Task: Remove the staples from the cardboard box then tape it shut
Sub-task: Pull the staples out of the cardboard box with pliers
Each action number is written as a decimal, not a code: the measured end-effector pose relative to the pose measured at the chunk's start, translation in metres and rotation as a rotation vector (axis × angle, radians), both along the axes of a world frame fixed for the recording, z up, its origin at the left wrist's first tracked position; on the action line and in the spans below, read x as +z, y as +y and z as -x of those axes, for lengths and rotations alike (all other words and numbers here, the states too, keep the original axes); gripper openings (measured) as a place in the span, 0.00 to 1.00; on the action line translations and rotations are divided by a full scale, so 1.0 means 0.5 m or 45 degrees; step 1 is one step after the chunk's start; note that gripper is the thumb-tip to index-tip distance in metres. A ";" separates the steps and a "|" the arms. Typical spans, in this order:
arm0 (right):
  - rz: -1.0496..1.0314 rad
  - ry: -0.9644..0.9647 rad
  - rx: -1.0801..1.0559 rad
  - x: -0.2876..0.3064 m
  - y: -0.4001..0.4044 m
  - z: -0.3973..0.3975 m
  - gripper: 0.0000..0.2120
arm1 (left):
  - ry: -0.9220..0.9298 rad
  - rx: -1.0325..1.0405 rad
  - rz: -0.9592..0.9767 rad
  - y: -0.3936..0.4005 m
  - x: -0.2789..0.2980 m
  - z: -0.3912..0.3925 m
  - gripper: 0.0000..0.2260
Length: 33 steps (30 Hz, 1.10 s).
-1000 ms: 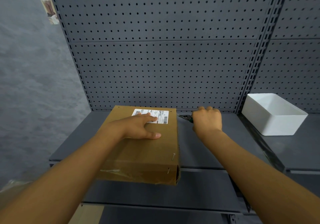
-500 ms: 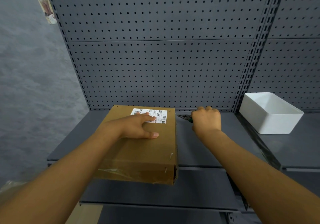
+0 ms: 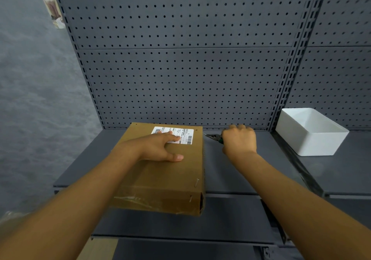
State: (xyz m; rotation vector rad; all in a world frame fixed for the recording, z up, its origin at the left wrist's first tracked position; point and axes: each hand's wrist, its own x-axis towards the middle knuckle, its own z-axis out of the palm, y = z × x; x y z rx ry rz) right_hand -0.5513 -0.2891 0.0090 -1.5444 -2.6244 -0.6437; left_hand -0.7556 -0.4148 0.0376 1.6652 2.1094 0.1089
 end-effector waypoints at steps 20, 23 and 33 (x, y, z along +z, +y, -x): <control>0.055 -0.026 -0.089 -0.007 0.020 -0.058 0.06 | -0.010 0.007 -0.009 0.002 0.003 -0.001 0.37; 0.049 -0.001 -0.084 -0.002 0.016 -0.056 0.05 | 0.001 -0.004 -0.003 0.004 0.005 -0.004 0.37; 0.024 0.078 -0.064 0.007 0.005 -0.061 0.05 | 0.042 0.037 -0.215 0.014 -0.001 -0.003 0.26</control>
